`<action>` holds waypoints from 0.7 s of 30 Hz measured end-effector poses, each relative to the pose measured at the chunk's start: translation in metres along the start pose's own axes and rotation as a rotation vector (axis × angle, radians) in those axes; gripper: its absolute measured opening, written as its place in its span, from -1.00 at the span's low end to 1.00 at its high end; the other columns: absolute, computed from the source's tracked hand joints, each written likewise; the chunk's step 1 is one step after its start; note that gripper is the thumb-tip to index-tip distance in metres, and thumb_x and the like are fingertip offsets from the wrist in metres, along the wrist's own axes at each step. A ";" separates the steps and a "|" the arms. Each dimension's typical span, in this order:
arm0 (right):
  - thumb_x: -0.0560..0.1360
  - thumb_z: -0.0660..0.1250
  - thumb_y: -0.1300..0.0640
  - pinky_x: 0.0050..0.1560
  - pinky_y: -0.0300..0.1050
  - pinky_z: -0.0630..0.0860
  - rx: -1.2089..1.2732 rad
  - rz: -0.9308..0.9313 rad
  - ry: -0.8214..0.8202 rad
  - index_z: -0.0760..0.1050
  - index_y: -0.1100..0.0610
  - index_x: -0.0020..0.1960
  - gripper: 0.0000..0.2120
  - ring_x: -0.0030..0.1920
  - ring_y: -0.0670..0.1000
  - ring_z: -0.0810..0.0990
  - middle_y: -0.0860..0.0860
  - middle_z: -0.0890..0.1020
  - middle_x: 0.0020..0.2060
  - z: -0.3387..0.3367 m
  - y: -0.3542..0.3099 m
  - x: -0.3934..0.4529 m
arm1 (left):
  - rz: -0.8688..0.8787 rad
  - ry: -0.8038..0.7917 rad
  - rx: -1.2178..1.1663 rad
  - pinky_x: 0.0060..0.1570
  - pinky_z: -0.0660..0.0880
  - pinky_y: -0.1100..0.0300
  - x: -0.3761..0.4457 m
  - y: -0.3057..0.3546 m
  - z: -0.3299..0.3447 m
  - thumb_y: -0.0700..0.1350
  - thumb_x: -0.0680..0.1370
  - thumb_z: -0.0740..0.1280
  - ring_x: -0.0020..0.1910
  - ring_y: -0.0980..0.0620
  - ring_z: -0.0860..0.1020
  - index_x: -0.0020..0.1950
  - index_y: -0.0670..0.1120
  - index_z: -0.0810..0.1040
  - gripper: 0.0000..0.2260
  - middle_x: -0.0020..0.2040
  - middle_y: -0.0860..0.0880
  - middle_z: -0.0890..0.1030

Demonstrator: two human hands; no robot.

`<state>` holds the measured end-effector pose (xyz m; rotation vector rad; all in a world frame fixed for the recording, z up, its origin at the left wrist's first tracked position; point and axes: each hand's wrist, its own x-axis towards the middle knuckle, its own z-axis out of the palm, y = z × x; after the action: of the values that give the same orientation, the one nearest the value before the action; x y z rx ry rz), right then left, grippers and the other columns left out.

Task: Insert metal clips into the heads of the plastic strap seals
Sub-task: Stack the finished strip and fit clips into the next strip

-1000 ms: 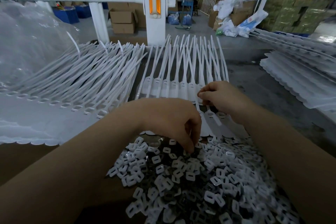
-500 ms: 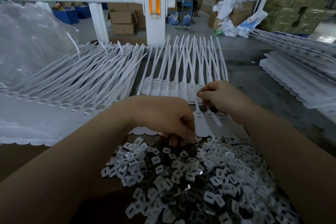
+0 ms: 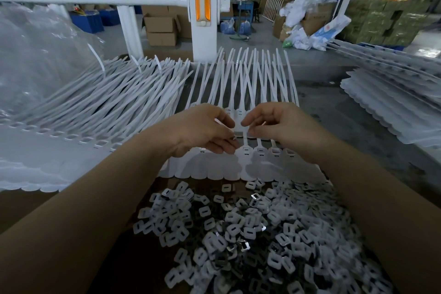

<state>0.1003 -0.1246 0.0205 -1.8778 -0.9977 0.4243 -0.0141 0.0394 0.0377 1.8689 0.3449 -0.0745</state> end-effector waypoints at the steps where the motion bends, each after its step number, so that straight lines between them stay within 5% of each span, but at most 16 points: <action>1: 0.45 0.46 0.26 -0.48 -0.40 0.38 0.002 -0.029 -0.029 0.67 -0.05 -0.09 -0.80 -0.42 -0.24 0.53 -0.04 0.66 -0.25 0.000 -0.001 -0.001 | -0.011 0.004 -0.014 -0.25 0.61 0.27 0.000 0.000 0.000 -0.28 0.59 0.31 -0.22 0.02 0.69 0.15 -0.18 0.47 -0.85 -0.15 -0.14 0.72; 8: 0.41 0.51 0.11 -0.26 -0.22 0.52 -0.027 -0.090 -0.055 0.68 -0.05 -0.10 -0.90 -0.32 -0.13 0.56 -0.08 0.69 -0.25 0.004 -0.002 0.000 | -0.029 -0.044 -0.108 -0.30 0.56 0.30 0.000 0.000 0.000 -0.26 0.58 0.33 -0.22 0.04 0.69 0.21 -0.19 0.46 -0.78 -0.15 -0.13 0.72; 13: 0.47 0.46 0.10 -0.29 -0.41 0.47 -0.003 -0.084 -0.041 0.65 -0.04 -0.13 -0.95 -0.32 -0.25 0.59 -0.13 0.69 -0.29 0.006 -0.001 0.001 | -0.020 -0.117 -0.182 -0.29 0.56 0.29 -0.001 0.000 0.001 -0.28 0.57 0.32 -0.23 0.04 0.67 0.17 -0.22 0.49 -0.82 -0.15 -0.12 0.71; 18: 0.54 0.37 0.06 -0.27 -0.24 0.50 -0.017 0.003 -0.033 0.62 -0.01 -0.14 -0.90 -0.33 -0.19 0.57 -0.09 0.66 -0.33 0.007 0.001 0.003 | -0.004 -0.084 -0.152 -0.30 0.56 0.27 -0.001 0.002 -0.003 -0.31 0.55 0.33 -0.26 0.01 0.66 0.10 -0.20 0.51 -0.85 -0.14 -0.16 0.71; 21: 0.55 0.36 0.10 -0.36 -0.32 0.45 0.017 0.034 -0.019 0.61 0.03 -0.15 -0.89 -0.41 -0.24 0.52 -0.12 0.63 -0.39 0.006 0.001 0.004 | 0.033 -0.045 -0.039 -0.32 0.53 0.30 0.000 0.001 -0.002 -0.26 0.55 0.34 -0.31 0.09 0.63 0.01 -0.18 0.57 -0.94 -0.21 -0.08 0.70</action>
<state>0.0991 -0.1182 0.0169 -1.8802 -0.9736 0.4705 -0.0138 0.0416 0.0392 1.8313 0.2828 -0.0874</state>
